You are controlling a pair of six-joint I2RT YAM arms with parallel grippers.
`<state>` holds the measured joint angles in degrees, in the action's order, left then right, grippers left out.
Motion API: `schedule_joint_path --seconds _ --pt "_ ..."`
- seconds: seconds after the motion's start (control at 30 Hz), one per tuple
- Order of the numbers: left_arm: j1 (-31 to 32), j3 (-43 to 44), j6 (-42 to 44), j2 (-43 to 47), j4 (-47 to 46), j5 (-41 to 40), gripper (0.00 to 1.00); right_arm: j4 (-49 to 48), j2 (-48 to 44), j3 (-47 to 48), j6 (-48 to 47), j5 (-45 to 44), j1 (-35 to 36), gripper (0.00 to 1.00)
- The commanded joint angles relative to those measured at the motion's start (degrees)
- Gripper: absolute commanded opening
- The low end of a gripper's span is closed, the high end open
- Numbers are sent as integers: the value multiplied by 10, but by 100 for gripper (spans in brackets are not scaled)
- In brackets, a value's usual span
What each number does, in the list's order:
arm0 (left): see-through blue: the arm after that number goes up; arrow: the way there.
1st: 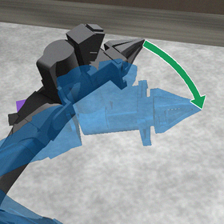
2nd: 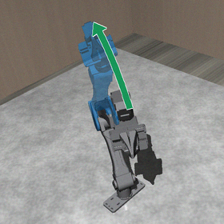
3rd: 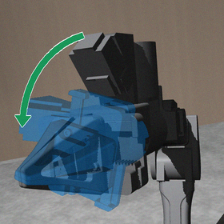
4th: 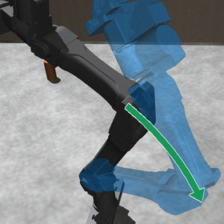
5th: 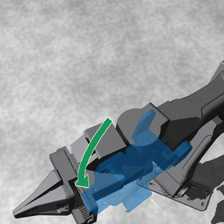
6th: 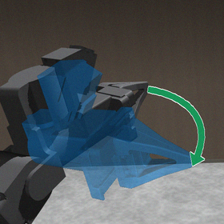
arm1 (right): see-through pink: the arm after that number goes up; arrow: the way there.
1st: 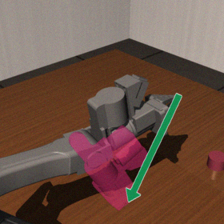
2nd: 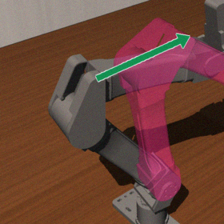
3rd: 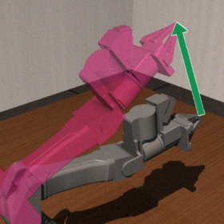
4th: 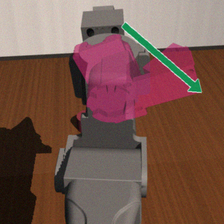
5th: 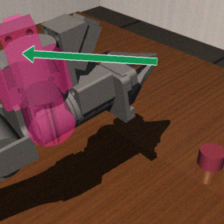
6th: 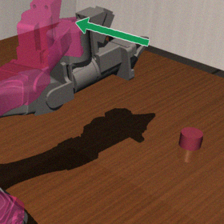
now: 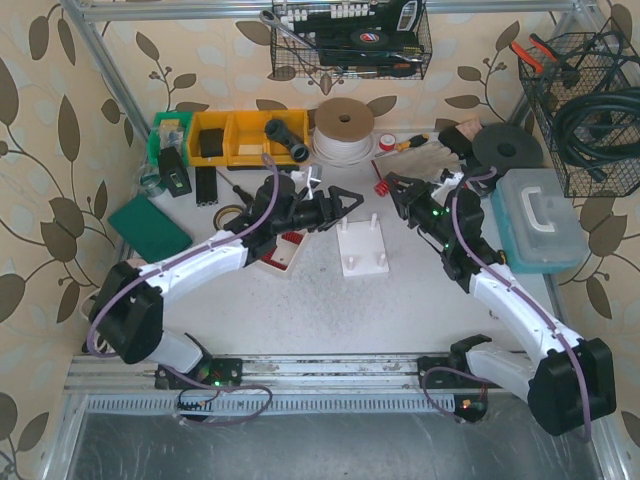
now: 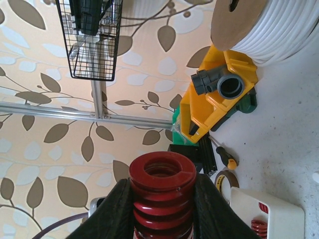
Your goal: Install the large spring
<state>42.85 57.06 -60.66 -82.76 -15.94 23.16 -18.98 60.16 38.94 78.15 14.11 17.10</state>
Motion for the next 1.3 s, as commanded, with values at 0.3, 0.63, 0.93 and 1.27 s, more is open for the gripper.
schedule_joint_path --seconds 0.3,0.63,0.93,1.27 --pt "7 56 -44 -65 -138 21 82 -4 -29 -17 46 -30 -2 0" --pt "23 103 -43 -102 -139 36 82 -7 -34 -8 62 -19 -2 0" --pt "35 90 -34 -98 -129 35 79 -11 -27 -9 76 -9 -2 0" --pt "35 103 20 -86 -54 37 73 -33 -22 -14 140 4 -1 0"
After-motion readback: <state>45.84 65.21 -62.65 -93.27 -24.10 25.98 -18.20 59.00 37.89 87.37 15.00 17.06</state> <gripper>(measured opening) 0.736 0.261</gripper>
